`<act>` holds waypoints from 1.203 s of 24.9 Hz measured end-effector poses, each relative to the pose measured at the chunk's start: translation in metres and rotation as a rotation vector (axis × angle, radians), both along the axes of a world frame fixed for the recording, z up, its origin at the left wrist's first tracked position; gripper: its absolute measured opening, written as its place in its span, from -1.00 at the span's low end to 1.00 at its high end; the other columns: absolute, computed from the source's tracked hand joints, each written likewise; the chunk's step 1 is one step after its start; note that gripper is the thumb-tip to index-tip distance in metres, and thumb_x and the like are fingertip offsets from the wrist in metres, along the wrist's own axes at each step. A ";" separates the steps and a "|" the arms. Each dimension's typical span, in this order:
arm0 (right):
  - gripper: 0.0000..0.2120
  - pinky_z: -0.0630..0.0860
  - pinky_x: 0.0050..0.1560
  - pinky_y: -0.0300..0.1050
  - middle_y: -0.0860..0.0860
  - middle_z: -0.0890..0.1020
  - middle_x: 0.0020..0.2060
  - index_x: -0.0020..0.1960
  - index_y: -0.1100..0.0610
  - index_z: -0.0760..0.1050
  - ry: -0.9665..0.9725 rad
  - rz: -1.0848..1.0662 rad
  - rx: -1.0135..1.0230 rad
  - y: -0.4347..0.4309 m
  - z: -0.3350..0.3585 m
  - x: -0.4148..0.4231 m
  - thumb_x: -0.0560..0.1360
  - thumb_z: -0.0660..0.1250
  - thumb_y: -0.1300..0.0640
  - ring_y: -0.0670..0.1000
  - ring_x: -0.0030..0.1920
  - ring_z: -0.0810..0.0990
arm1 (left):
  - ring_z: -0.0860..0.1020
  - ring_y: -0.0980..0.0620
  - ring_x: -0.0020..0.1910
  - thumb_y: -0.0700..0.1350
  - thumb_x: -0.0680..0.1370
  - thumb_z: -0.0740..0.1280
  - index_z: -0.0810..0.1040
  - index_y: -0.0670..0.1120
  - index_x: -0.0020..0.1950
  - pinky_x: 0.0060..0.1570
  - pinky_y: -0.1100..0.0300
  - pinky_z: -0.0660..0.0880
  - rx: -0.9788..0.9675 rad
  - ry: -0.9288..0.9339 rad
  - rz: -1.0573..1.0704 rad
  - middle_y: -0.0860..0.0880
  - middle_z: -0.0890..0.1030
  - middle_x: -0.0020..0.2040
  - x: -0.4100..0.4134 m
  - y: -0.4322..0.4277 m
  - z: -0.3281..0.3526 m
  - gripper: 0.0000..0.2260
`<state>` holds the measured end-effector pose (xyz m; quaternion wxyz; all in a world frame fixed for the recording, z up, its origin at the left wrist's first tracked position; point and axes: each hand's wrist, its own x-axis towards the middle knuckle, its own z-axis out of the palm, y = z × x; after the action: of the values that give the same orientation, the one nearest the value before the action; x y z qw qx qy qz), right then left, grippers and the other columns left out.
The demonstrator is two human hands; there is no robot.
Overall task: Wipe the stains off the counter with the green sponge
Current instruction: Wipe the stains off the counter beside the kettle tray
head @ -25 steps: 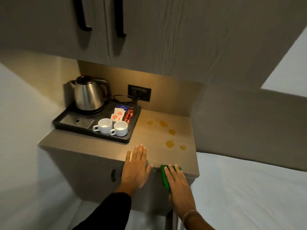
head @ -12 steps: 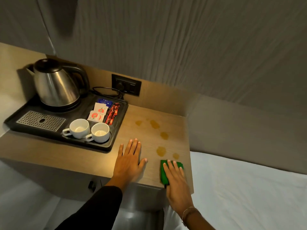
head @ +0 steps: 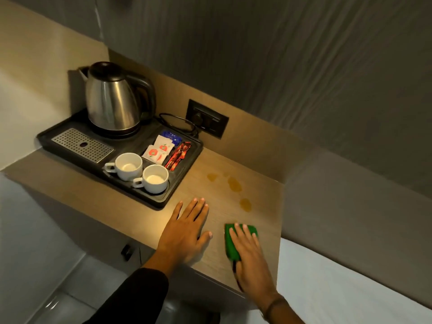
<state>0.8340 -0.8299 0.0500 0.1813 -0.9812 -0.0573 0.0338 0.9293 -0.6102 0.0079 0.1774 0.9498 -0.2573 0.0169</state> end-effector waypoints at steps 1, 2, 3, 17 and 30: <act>-0.13 -0.18 0.62 0.07 -0.21 -0.11 0.61 0.59 -0.21 -0.10 0.008 0.083 -0.018 -0.013 -0.007 -0.016 0.45 0.21 0.30 -0.11 0.61 -0.17 | -0.05 -0.04 0.68 0.29 0.67 0.04 0.06 -0.06 0.69 0.62 -0.24 -0.01 0.006 -0.002 -0.001 -0.07 0.09 0.71 0.001 0.000 -0.001 -0.32; -0.11 -0.15 0.62 0.08 -0.25 -0.10 0.61 0.58 -0.24 -0.09 -0.001 0.106 -0.019 -0.032 -0.010 -0.032 0.42 0.20 0.28 -0.12 0.61 -0.16 | -0.05 -0.05 0.68 0.29 0.68 0.03 0.06 -0.05 0.69 0.62 -0.23 -0.01 0.016 -0.009 0.000 -0.07 0.09 0.71 0.002 0.000 -0.002 -0.32; -0.12 -0.10 0.62 0.12 -0.25 -0.06 0.61 0.58 -0.23 -0.05 -0.015 0.089 -0.017 -0.050 -0.010 -0.037 0.41 0.19 0.29 -0.12 0.61 -0.12 | -0.05 -0.05 0.68 0.30 0.68 0.03 0.06 -0.05 0.69 0.62 -0.23 -0.02 0.021 -0.016 0.003 -0.07 0.09 0.71 0.002 0.000 -0.003 -0.32; -0.32 0.03 0.59 0.29 -0.08 0.17 0.57 0.55 -0.01 0.21 -0.074 -0.104 0.071 -0.055 0.002 0.008 0.50 0.16 0.40 0.06 0.62 0.05 | -0.06 -0.05 0.67 0.30 0.68 0.01 0.05 -0.05 0.69 0.62 -0.20 -0.07 0.018 -0.007 -0.007 -0.07 0.06 0.72 0.002 0.001 -0.003 -0.32; -0.31 0.01 0.60 0.25 0.09 0.28 0.56 0.55 0.10 0.24 -0.076 -0.222 0.124 -0.038 0.014 0.100 0.47 0.22 0.47 0.14 0.60 0.10 | -0.07 -0.05 0.68 0.31 0.68 0.01 0.03 -0.05 0.70 0.62 -0.18 -0.12 -0.004 -0.001 0.005 -0.07 0.03 0.72 0.003 0.000 -0.005 -0.31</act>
<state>0.9340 -0.8675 0.0636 0.2421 -0.9689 0.0430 -0.0273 0.9318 -0.6101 0.0027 0.1790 0.9500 -0.2552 0.0182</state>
